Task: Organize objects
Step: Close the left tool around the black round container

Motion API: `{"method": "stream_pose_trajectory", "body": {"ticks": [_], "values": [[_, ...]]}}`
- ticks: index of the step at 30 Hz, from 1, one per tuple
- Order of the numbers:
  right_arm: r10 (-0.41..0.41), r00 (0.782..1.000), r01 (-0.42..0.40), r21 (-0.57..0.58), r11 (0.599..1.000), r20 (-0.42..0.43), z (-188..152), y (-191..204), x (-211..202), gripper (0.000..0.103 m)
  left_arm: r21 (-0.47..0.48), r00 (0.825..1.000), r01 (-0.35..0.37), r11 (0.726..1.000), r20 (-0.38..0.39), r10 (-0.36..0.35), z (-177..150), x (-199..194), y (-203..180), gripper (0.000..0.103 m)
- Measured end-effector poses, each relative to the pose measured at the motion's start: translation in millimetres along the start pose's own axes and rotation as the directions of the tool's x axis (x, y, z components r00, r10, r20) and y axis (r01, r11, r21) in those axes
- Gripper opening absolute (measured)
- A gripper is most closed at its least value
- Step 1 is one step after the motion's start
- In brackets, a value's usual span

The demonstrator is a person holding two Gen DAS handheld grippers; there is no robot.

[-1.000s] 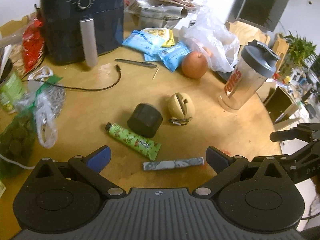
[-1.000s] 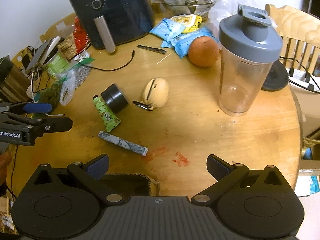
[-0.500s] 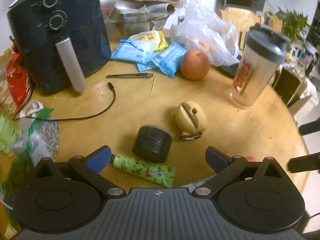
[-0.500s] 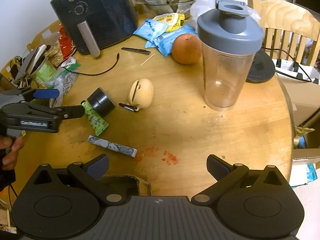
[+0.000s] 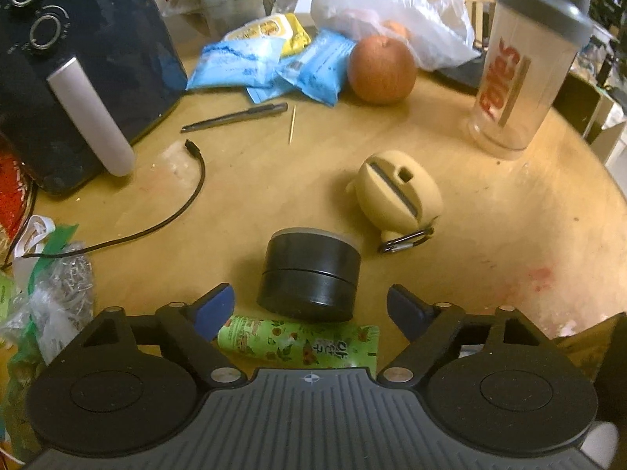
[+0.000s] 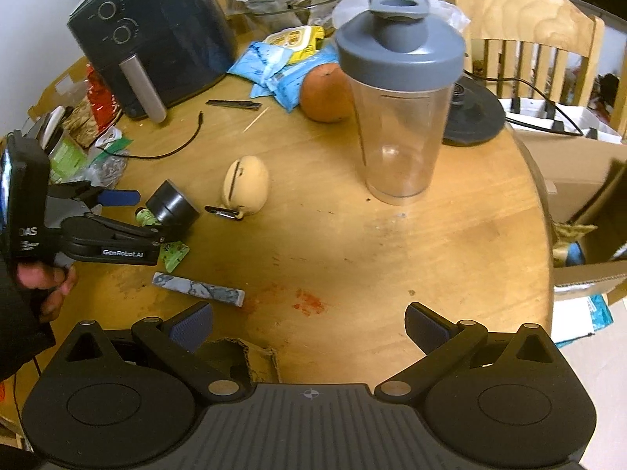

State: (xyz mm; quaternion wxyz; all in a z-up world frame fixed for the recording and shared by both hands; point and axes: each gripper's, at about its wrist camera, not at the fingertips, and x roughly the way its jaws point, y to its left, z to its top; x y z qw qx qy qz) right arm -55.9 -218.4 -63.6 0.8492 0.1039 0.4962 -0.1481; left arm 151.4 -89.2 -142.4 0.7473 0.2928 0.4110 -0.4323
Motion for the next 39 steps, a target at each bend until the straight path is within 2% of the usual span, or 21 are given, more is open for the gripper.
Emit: {"method": "stream_pose_trajectory", "body": {"ticks": [4,9,24,25,26,27,28,33,36,38,39], "values": [[-0.013,1.000,0.013,0.022,1.000,-0.001,-2.5,-4.0,-2.6,0.103,0.006,1.000,0.004,1.000,-0.025,-0.003,-0.4,13.3,0.9,0.058],[-0.023,1.000,0.023,0.039,0.999,0.006,-4.1,-5.9,-6.5,0.103,0.012,1.000,-0.013,1.000,0.001,0.013,-0.6,9.5,0.3,0.057],[-0.010,1.000,0.010,0.031,0.999,0.000,-2.0,-2.6,-6.1,0.103,-0.089,0.998,-0.004,0.996,0.056,0.009,5.0,-20.6,9.9,0.054],[-0.008,1.000,0.008,0.028,1.000,-0.001,-1.7,-2.1,-6.0,0.103,-0.096,0.998,-0.005,0.995,0.065,0.012,5.3,-24.2,10.3,0.051],[-0.007,1.000,0.007,0.026,1.000,-0.001,-1.3,-1.4,-6.0,0.103,-0.101,0.997,-0.006,0.995,0.073,0.014,5.8,-27.6,10.7,0.038],[-0.004,1.000,0.004,0.022,1.000,-0.001,-0.7,-0.7,-5.9,0.103,-0.108,0.997,-0.007,0.994,0.079,0.016,6.5,-31.4,11.0,0.030],[-0.002,1.000,0.002,0.018,1.000,-0.001,-0.1,-0.2,-5.9,0.103,-0.117,0.996,-0.010,0.993,0.083,0.020,7.2,-35.1,11.8,0.026],[0.011,1.000,-0.011,0.002,1.000,-0.004,0.6,3.5,-5.7,0.103,-0.153,0.996,-0.020,0.988,0.080,0.032,2.4,-42.3,16.0,0.027],[0.015,1.000,-0.015,-0.009,1.000,-0.003,1.7,5.0,-5.7,0.103,-0.178,0.996,-0.023,0.984,0.080,0.037,-2.3,-45.6,17.7,0.034],[0.018,1.000,-0.018,-0.013,1.000,-0.003,1.5,5.3,-5.7,0.103,-0.181,0.996,-0.022,0.983,0.086,0.038,-3.6,-48.0,16.3,0.081],[0.019,1.000,-0.019,-0.013,1.000,-0.004,1.0,4.9,-5.8,0.103,-0.181,0.995,-0.020,0.983,0.092,0.037,-4.0,-49.4,15.1,0.086]]}}
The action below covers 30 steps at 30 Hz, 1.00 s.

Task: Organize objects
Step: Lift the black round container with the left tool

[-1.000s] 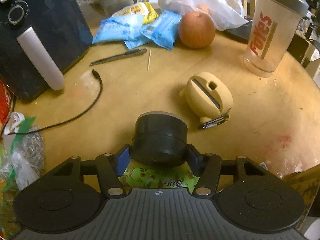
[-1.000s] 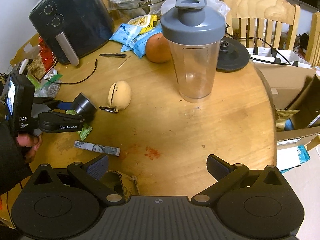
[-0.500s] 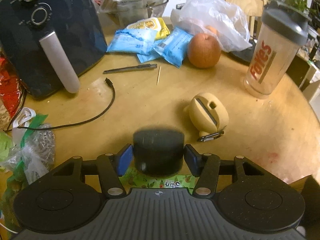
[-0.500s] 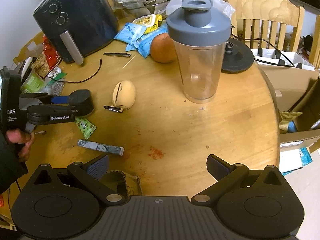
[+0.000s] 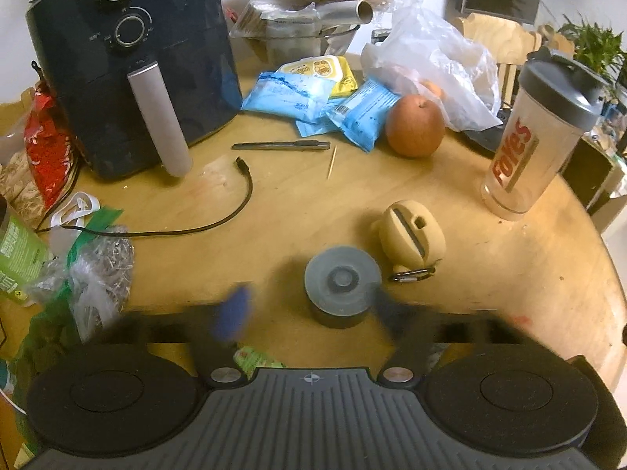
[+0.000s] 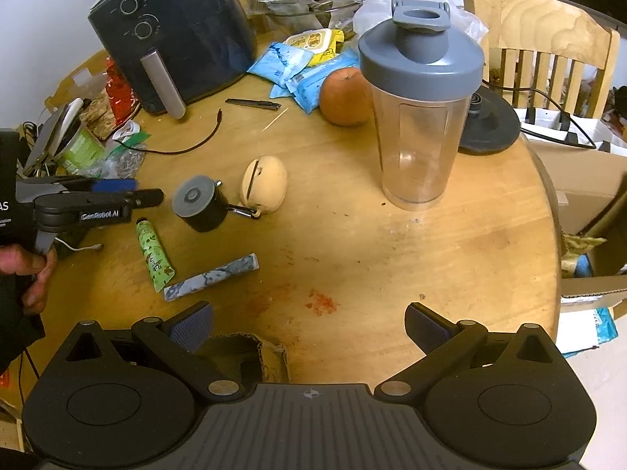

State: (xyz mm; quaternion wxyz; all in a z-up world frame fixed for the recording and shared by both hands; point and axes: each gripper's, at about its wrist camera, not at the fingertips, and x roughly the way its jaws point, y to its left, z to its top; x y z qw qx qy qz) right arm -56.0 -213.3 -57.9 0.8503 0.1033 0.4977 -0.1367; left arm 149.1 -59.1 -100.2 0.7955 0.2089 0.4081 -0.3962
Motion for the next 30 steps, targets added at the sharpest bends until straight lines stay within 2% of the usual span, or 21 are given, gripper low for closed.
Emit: {"method": "stream_pose_trajectory", "body": {"ticks": [6,18,21,22,23,25,30], "values": [[-0.007,1.000,0.007,0.022,1.000,-0.003,-3.8,-3.9,-0.4,0.103,0.001,0.999,0.032,0.999,-0.016,-0.032,2.8,8.1,-8.6,0.095],[-0.058,0.998,0.058,0.094,0.994,-0.003,-13.9,-21.9,-8.1,0.103,0.001,0.998,0.028,1.000,-0.053,-0.028,5.3,46.1,-10.8,0.093],[-0.072,0.997,0.072,0.118,0.990,-0.006,-16.5,-25.6,-9.3,0.103,0.010,0.997,0.030,0.999,-0.070,-0.030,5.6,54.4,-12.7,0.076],[-0.075,0.997,0.076,0.122,0.990,-0.008,-17.2,-26.4,-9.4,0.103,0.012,0.997,0.026,1.000,-0.075,-0.025,5.7,56.8,-13.0,0.066],[-0.079,0.997,0.079,0.127,0.989,-0.009,-17.7,-26.6,-9.3,0.103,0.011,0.996,0.031,0.999,-0.082,-0.030,6.2,59.4,-13.1,0.063],[-0.081,0.997,0.082,0.131,0.988,-0.010,-18.3,-26.3,-9.0,0.103,0.014,0.996,0.027,1.000,-0.081,-0.026,7.6,61.8,-15.2,0.057],[-0.087,0.996,0.087,0.138,0.987,-0.005,-18.4,-24.9,-9.9,0.103,0.032,0.996,0.027,0.999,-0.080,-0.024,8.5,62.2,-19.1,0.057]]}}
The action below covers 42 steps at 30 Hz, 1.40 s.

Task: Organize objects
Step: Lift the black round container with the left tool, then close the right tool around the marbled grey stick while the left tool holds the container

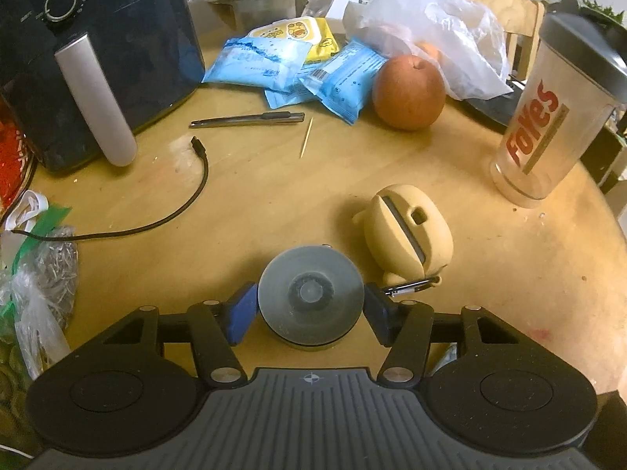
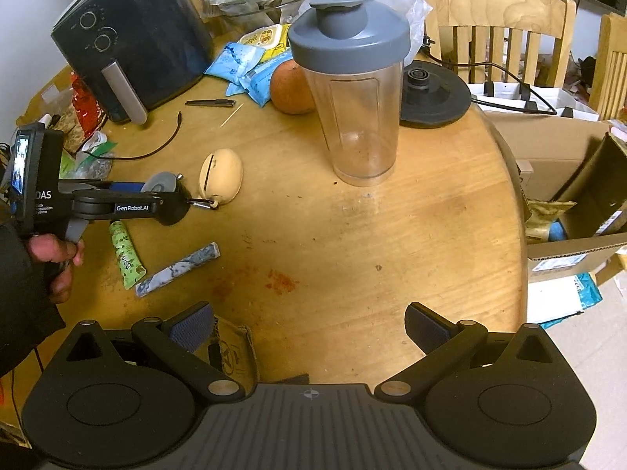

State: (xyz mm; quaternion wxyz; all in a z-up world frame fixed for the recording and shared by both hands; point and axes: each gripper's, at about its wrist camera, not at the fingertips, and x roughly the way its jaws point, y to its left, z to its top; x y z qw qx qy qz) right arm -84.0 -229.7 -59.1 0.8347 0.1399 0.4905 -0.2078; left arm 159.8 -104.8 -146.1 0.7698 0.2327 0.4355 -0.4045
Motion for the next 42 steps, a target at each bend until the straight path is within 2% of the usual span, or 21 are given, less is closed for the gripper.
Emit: {"method": "stream_pose_trajectory", "body": {"ticks": [12,20,42], "values": [[0.003,1.000,-0.003,-0.001,1.000,0.008,2.9,4.7,1.0,0.103,-0.001,0.998,0.004,1.000,0.059,-0.004,-1.7,-36.6,3.4,0.057],[0.022,1.000,-0.022,-0.030,0.999,0.015,7.8,14.9,2.7,0.103,-0.034,0.994,-0.004,0.999,0.106,0.008,-6.2,-70.6,6.8,0.057],[0.077,0.997,-0.072,-0.157,0.985,0.026,28.6,44.0,18.8,0.103,-0.160,0.989,-0.052,0.986,0.127,0.073,-40.6,-133.5,22.2,0.057]]}}
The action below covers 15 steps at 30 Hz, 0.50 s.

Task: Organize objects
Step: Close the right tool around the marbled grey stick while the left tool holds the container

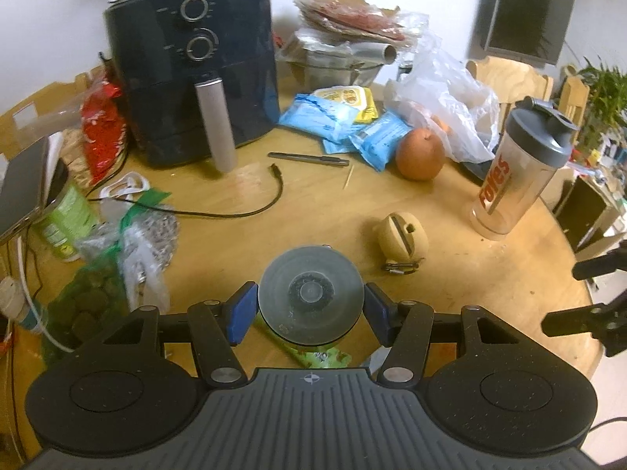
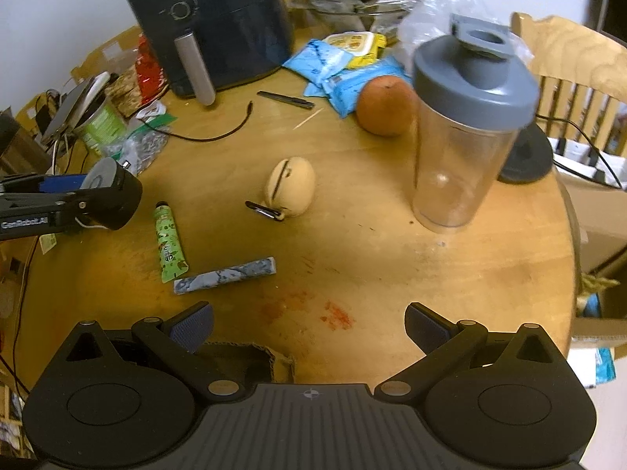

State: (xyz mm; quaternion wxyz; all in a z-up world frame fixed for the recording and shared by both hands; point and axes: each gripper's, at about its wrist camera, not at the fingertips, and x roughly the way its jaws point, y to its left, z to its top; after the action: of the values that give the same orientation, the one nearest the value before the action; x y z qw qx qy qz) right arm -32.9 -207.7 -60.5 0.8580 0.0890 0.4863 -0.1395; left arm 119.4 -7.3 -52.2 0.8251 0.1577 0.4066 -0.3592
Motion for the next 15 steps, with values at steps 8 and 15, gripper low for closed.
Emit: {"method": "stream_pose_trajectory", "body": {"ticks": [8,15], "values": [[0.026,1.000,-0.026,-0.080,0.996,-0.002,10.2,18.3,20.0,0.103,-0.066,0.999,-0.035,0.997,0.014,0.036,-10.4,-23.3,12.7,0.057],[0.062,0.998,-0.066,-0.162,0.985,-0.032,22.6,35.0,46.1,0.102,-0.115,0.999,-0.051,0.992,0.010,0.053,-23.0,-36.7,18.8,0.057]]}}
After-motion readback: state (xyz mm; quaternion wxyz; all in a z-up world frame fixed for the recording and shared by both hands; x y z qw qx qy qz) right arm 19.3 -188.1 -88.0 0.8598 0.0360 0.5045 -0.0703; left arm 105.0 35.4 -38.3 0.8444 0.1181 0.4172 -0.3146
